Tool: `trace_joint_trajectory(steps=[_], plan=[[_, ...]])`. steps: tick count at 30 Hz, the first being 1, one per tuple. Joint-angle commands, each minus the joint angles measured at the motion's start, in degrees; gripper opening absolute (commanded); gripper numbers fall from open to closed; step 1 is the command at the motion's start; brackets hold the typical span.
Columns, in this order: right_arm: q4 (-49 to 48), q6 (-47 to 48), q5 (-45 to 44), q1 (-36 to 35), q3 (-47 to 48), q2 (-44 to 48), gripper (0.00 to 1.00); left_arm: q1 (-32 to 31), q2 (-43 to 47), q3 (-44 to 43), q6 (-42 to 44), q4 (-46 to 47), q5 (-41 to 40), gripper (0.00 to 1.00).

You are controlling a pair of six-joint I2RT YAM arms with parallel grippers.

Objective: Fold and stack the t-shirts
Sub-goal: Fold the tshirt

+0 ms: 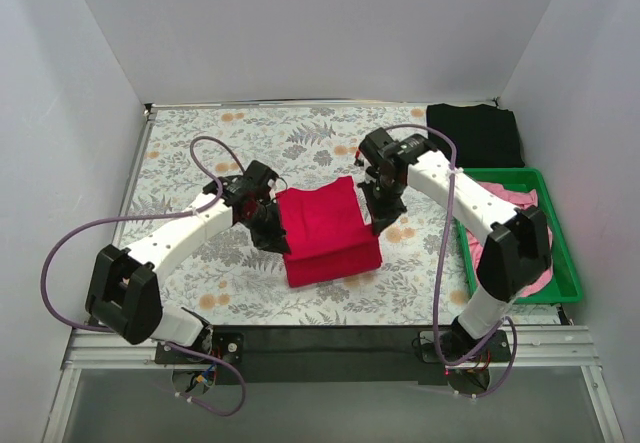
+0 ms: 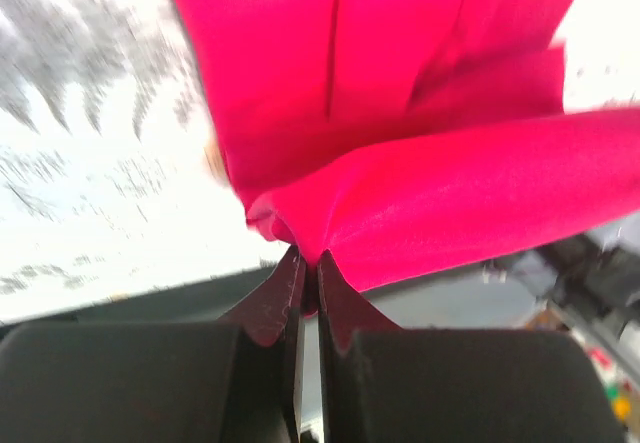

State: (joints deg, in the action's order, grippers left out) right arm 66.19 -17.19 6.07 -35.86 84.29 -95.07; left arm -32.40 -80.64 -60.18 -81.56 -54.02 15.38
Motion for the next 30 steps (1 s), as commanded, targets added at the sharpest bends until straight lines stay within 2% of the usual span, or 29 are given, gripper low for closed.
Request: trace_joint_trajectory(steps=[1, 7, 10, 17, 30], plan=[[3.2, 5.3, -5.2, 1.1, 8.5, -3.9, 0.01, 2.8, -1.4, -3.9, 3.4, 1.0, -7.1, 0.0], [2.1, 7.4, -5.8, 1.8, 20.9, -11.7, 0.01, 4.9, -2.6, -6.1, 3.0, 4.6, -11.2, 0.0], [1.4, 8.0, -7.9, 2.0, 24.0, -14.5, 0.01, 5.9, -2.7, -5.5, 3.3, 6.9, -13.3, 0.0], [-2.8, 8.0, -8.2, 3.8, 25.5, -17.9, 0.01, 8.2, -4.3, -4.1, 5.1, 13.2, -16.5, 0.0], [-11.2, 7.7, -6.7, 5.2, 23.4, -23.8, 0.01, 10.3, -12.3, -3.9, 5.8, 19.3, -18.2, 0.0]])
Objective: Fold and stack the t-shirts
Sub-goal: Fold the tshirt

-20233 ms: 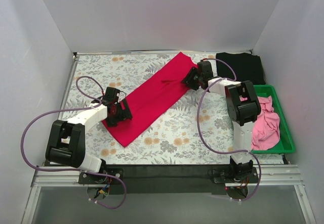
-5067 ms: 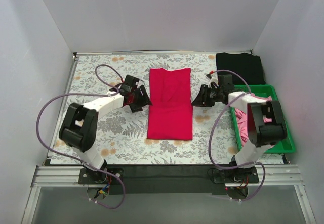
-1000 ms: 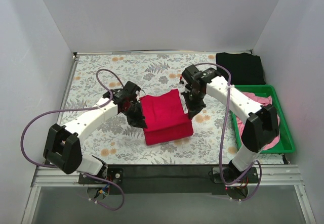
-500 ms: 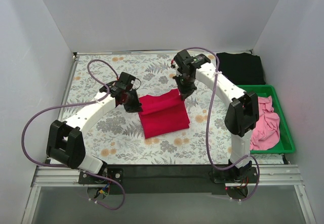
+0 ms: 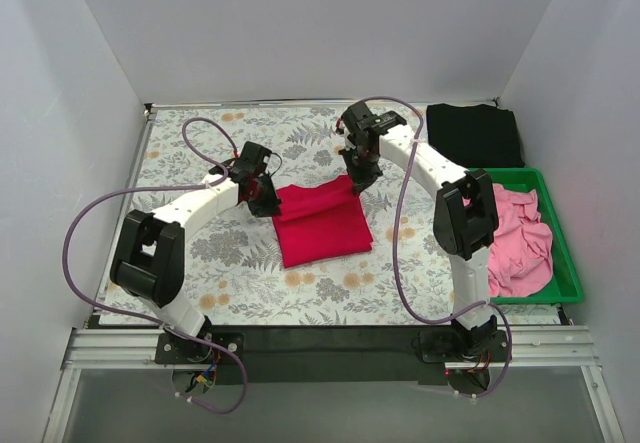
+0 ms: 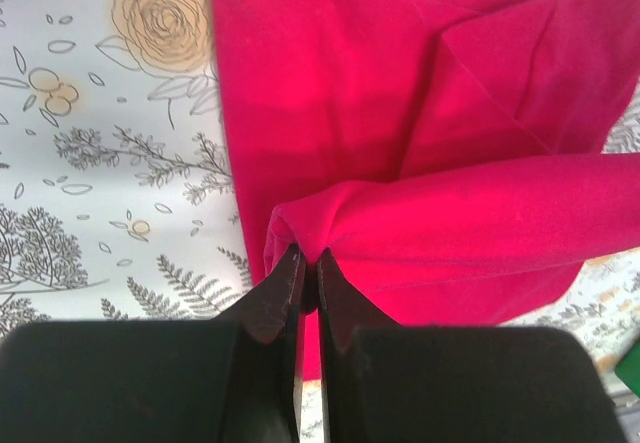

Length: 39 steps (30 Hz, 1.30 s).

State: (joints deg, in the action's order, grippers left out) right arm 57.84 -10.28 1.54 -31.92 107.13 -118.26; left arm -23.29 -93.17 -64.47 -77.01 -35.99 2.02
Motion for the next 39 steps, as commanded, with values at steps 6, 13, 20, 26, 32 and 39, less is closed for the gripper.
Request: trace_joint_trajectory(steps=[6, 13, 20, 26, 32, 39], plan=[[-5.5, 0.3, -2.7, 1.8, -1.7, -2.0, 0.01, 1.4, -1.2, 0.7, 1.6, 3.8, -6.7, 0.0], [-7.9, 0.0, -2.5, 2.3, -3.2, -2.3, 0.01, 1.4, -1.5, 3.0, 0.9, 6.0, -7.0, 0.0], [-7.8, -0.5, 0.0, 2.4, -4.5, 1.8, 0.01, 1.4, 2.9, 0.2, 0.5, 2.9, -6.7, 0.0], [-7.7, -0.6, 1.0, 2.4, -6.1, 7.8, 0.01, 1.3, 9.1, -0.6, 0.5, 0.8, -5.2, 0.0], [-7.8, -0.9, 1.9, 2.5, -4.5, 9.9, 0.01, 1.3, 12.3, 0.3, 0.0, 1.6, -5.3, 0.0], [-9.5, -0.9, 1.1, 2.9, -1.3, 2.4, 0.01, 1.6, 6.1, 0.7, 0.5, 10.6, -9.5, 0.0]])
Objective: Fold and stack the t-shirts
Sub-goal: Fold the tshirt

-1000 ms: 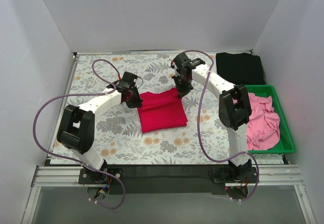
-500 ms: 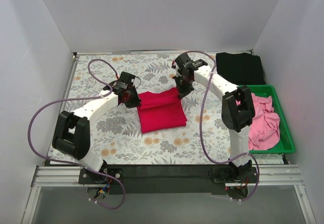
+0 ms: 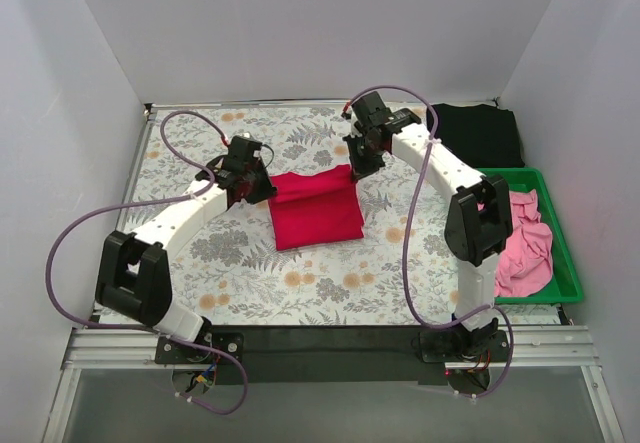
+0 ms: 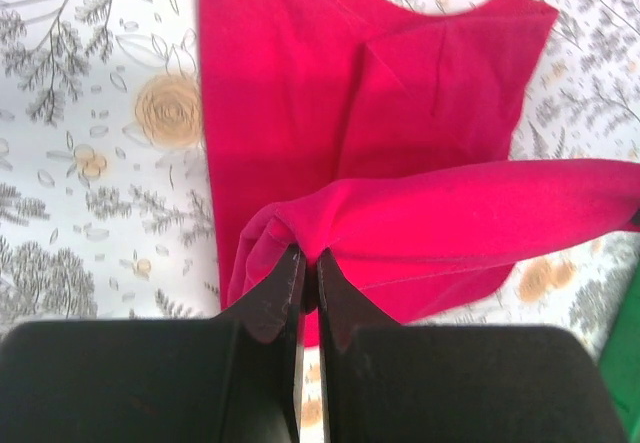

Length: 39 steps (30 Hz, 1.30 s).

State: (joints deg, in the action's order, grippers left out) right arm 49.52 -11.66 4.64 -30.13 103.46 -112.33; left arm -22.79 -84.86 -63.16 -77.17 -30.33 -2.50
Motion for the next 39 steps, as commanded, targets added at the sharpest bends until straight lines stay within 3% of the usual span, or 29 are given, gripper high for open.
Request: trace_joint_trajectory(steps=[1, 11, 12, 13, 14, 15, 16, 19, 20, 23, 26, 30, 33, 37, 39], plan=[[-1.9, 0.5, -2.3, 1.2, 2.5, -4.3, 0.01, 1.1, -3.1, -0.7, 0.6, 6.1, -5.3, 0.0], [-7.6, 0.7, -3.6, 2.9, 3.9, -11.6, 0.01, 2.4, -13.1, -1.3, 1.9, 12.7, -8.1, 0.0], [-8.0, 0.7, -3.6, 3.1, 4.1, -11.9, 0.04, 2.5, -13.7, -1.0, 1.8, 13.3, -8.1, 0.0], [-8.1, 0.7, -3.6, 3.1, 4.3, -11.9, 0.16, 2.5, -14.3, -0.9, 1.8, 13.5, -8.4, 0.0], [-7.9, 0.6, -3.4, 3.1, 4.8, -11.9, 0.2, 2.6, -14.5, -0.8, 1.8, 13.6, -8.5, 0.02], [-8.0, 0.7, -3.4, 3.2, 4.9, -11.4, 0.23, 2.6, -14.5, -0.8, 1.8, 13.5, -8.6, 0.09], [-8.2, 0.7, -3.4, 3.2, 4.8, -10.9, 0.29, 2.6, -14.0, -0.7, 2.1, 13.5, -8.7, 0.23], [-9.9, 1.7, -2.0, 3.2, 2.6, -7.3, 0.34, 2.5, -11.4, 0.1, 3.4, 13.5, -8.8, 0.44], [-10.6, 2.3, -0.5, 3.2, -0.2, -4.8, 0.35, 2.6, -8.9, 0.6, 4.3, 13.5, -8.8, 0.56], [-16.2, 3.4, 3.2, 3.2, -6.8, 1.4, 0.36, 2.4, -3.2, 3.3, 5.6, 13.7, -7.3, 0.67], [-22.0, 4.3, 9.6, 3.1, -14.4, 5.4, 0.36, 1.9, 0.7, 6.7, 7.2, 14.6, -2.7, 0.67], [-25.3, 5.2, 15.9, 3.1, -17.7, 5.0, 0.36, 0.6, 0.5, 10.7, 9.2, 19.1, 3.9, 0.49], [-27.6, 5.7, 19.0, 3.1, -17.6, 2.7, 0.36, 0.5, -2.6, 10.3, 10.9, 21.2, 7.9, 0.41], [-29.5, 6.2, 22.2, 3.3, -13.8, -2.5, 0.35, 0.8, -11.3, 6.0, 13.0, 23.4, 4.7, 0.21], [-29.7, 6.0, 23.6, 3.8, -9.2, -6.8, 0.35, 2.0, -14.8, 0.6, 13.4, 23.4, 4.6, 0.19]])
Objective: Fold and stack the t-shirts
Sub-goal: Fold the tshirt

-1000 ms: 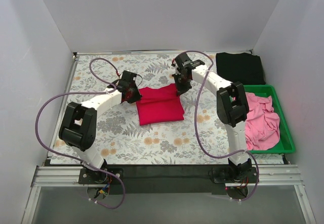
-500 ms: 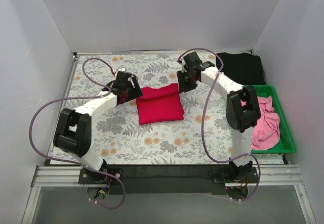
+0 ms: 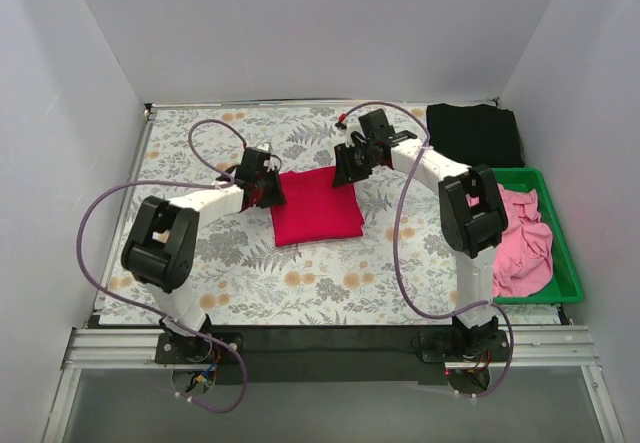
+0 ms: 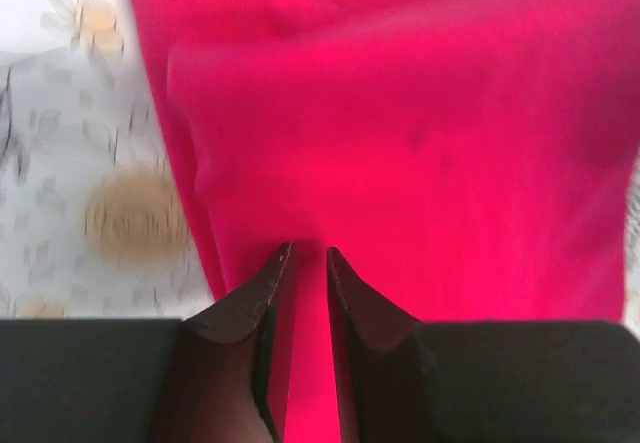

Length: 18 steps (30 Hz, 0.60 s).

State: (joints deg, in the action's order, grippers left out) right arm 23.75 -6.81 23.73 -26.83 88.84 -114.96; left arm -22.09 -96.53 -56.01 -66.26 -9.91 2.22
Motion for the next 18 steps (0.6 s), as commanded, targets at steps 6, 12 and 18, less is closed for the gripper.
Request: trace_joint_trajectory(steps=[6, 12, 18], plan=[[-7.0, -3.3, 7.9, 4.5, 16.2, -15.5, 0.35, 5.3, -16.9, -16.6, -0.1, 3.3, 3.5, 0.22], [-11.4, -11.1, 12.2, 8.5, 15.8, -18.6, 0.35, 6.2, -19.3, -18.6, -1.2, 3.1, 8.1, 0.29], [-17.2, -16.4, 14.9, 8.6, 11.6, -11.9, 0.37, 6.2, -13.1, -18.6, -1.6, 5.3, 10.6, 0.41]])
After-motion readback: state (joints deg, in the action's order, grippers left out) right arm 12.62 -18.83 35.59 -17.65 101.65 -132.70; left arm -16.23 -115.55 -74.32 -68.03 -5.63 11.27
